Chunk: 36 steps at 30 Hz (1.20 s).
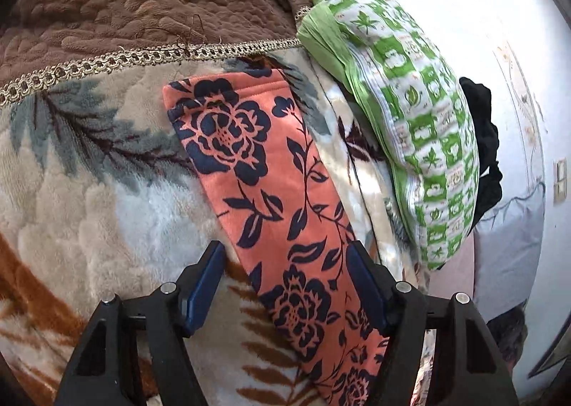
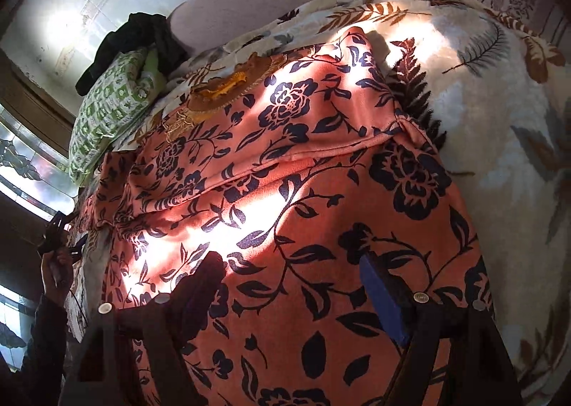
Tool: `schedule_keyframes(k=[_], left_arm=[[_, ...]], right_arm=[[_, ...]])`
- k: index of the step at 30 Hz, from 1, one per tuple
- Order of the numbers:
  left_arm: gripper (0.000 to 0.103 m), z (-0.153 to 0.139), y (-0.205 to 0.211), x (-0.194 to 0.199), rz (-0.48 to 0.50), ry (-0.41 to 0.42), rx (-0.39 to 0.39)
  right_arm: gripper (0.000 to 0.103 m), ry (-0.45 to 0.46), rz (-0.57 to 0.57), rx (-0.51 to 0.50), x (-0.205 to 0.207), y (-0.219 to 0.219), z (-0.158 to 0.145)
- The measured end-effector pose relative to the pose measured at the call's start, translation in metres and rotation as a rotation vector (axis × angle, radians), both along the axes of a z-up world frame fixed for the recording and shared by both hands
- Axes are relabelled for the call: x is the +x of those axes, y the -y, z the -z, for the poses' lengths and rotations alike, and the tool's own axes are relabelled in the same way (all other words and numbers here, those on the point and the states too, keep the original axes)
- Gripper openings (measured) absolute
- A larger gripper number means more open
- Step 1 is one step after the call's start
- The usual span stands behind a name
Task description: Fold small clothes
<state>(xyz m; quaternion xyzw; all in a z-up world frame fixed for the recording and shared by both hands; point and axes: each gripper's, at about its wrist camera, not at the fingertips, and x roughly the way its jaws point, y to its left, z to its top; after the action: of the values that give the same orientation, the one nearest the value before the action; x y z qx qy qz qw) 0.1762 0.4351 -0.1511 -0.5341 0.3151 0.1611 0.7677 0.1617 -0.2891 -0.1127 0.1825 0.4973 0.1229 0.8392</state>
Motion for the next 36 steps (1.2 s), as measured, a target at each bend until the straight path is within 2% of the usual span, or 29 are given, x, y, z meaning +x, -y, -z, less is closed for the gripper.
schedule_keyframes(k=[1, 2, 3, 4, 5, 6, 8, 11, 13, 16, 18, 19, 21, 23, 25, 26, 27, 28, 29, 30, 31, 34, 35, 36], left_arm=[[0.058, 0.0, -0.003, 0.001, -0.021, -0.018, 0.006], [0.023, 0.003, -0.005, 0.003, -0.042, -0.065, 0.02], [0.004, 0.009, -0.01, 0.006, -0.05, -0.13, 0.021], [0.004, 0.014, -0.014, 0.007, -0.058, -0.113, -0.009], [0.004, 0.013, -0.016, 0.008, -0.058, -0.114, -0.009], [0.004, 0.005, -0.013, 0.011, -0.045, -0.131, 0.034], [0.004, -0.025, 0.0, 0.011, -0.029, -0.134, 0.168], [0.003, -0.101, 0.039, 0.007, 0.016, -0.03, 0.406], [0.003, -0.16, 0.084, 0.008, 0.087, 0.074, 0.549], [0.003, -0.239, 0.177, 0.015, 0.239, 0.225, 0.746], [0.004, -0.269, 0.252, 0.023, 0.352, 0.299, 0.843], [0.004, -0.278, 0.289, 0.026, 0.419, 0.33, 0.862], [0.004, -0.277, 0.364, 0.034, 0.54, 0.365, 0.892], [0.005, -0.258, 0.433, 0.046, 0.648, 0.362, 0.907], [0.008, -0.214, 0.501, 0.064, 0.809, 0.277, 0.928], [0.01, -0.183, 0.53, 0.073, 0.884, 0.218, 0.943], [0.03, -0.147, 0.553, 0.079, 0.961, 0.128, 0.943], [0.04, -0.109, 0.571, 0.089, 1.067, 0.005, 0.93], [0.04, -0.077, 0.581, 0.088, 1.146, -0.09, 0.911], [0.04, -0.057, 0.582, 0.083, 1.177, -0.134, 0.907], [0.04, -0.049, 0.576, 0.073, 1.19, -0.133, 0.91], [0.042, -0.068, 0.536, 0.048, 1.12, -0.073, 0.938], [0.051, -0.08, 0.516, 0.041, 1.066, -0.033, 0.922], [0.065, -0.091, 0.494, 0.035, 1.005, -0.002, 0.913]], right_arm=[[0.081, 0.001, 0.002, 0.001, 0.001, -0.001, -0.002], [0.081, 0.005, 0.0, 0.001, 0.003, -0.003, -0.003], [0.081, 0.012, -0.002, -0.001, 0.004, -0.004, -0.006], [0.081, 0.022, -0.002, -0.003, 0.004, -0.006, -0.008], [0.081, 0.028, -0.004, -0.001, 0.005, -0.007, -0.009], [0.081, 0.034, -0.006, 0.002, 0.005, -0.008, -0.011], [0.081, 0.042, -0.006, 0.001, 0.002, -0.007, -0.012], [0.081, 0.051, 0.014, 0.008, -0.003, 0.002, -0.011], [0.081, 0.058, 0.036, 0.03, -0.007, 0.011, -0.01], [0.081, 0.075, 0.067, 0.067, -0.014, 0.028, -0.01], [0.081, 0.09, 0.09, 0.092, -0.019, 0.04, -0.01], [0.081, 0.098, 0.102, 0.114, -0.022, 0.046, -0.01], [0.081, 0.116, 0.125, 0.139, -0.028, 0.059, -0.01], [0.081, 0.122, 0.148, 0.16, -0.034, 0.072, -0.008], [0.081, 0.128, 0.169, 0.193, -0.041, 0.085, -0.006], [0.081, 0.122, 0.177, 0.207, -0.044, 0.092, -0.004], [0.081, 0.114, 0.184, 0.222, -0.046, 0.098, -0.003], [0.082, 0.109, 0.19, 0.232, -0.047, 0.103, -0.001], [0.082, 0.105, 0.192, 0.234, -0.048, 0.107, 0.0], [0.082, 0.101, 0.194, 0.232, -0.048, 0.111, -0.001], [0.082, 0.101, 0.193, 0.232, -0.047, 0.114, -0.003], [0.087, 0.135, 0.179, 0.219, -0.035, 0.116, -0.014], [0.087, 0.136, 0.165, 0.213, -0.026, 0.112, -0.017], [0.087, 0.135, 0.148, 0.222, -0.016, 0.106, -0.019]])
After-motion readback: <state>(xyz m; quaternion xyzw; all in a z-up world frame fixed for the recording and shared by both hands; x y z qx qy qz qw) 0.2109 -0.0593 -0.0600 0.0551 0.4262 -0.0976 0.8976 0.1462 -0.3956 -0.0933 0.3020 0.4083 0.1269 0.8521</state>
